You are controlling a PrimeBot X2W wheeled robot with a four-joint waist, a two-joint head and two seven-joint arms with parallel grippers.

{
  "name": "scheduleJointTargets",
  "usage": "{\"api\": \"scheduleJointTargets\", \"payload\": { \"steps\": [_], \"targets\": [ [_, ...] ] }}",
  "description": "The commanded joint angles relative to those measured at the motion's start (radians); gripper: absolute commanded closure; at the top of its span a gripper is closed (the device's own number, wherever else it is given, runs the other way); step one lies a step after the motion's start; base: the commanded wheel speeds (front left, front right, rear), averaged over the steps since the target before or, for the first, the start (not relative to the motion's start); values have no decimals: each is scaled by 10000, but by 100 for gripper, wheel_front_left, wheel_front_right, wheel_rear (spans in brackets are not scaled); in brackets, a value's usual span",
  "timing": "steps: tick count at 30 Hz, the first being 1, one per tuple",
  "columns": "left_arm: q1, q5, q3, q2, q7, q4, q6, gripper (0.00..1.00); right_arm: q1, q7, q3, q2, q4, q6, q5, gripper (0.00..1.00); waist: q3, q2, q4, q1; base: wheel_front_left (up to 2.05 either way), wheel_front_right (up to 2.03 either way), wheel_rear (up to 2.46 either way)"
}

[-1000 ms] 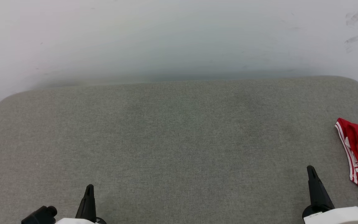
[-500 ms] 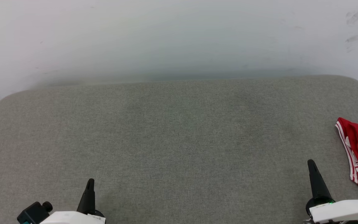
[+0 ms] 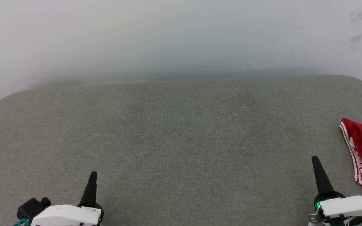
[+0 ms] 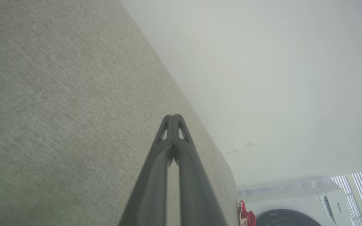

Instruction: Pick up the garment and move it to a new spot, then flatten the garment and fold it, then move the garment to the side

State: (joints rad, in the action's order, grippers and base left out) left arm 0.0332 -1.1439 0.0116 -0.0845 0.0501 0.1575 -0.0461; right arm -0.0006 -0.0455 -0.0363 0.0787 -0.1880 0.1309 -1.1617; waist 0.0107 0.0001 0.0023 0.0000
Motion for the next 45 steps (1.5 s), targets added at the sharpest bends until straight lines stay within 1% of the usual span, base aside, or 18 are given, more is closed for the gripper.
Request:
{"api": "scheduleJointTargets", "payload": {
  "steps": [1,21,45],
  "targets": [
    [-207,-263,60,-59,-59,-15,-93,100,-238,57,-35,78,33,-1,-277,100,-3,-1,0,0,0,0,0],
    [-732,-2237,261,-40,-556,338,-425,100,-601,563,-176,55,-209,-2,-2151,100,-51,-1,-8,0,0,0,0],
    [-1249,-4180,505,18,-1093,708,-733,100,-953,1095,-348,-4,-454,-3,-4003,100,-108,-1,-18,0,0,0,0]
  ]
}}
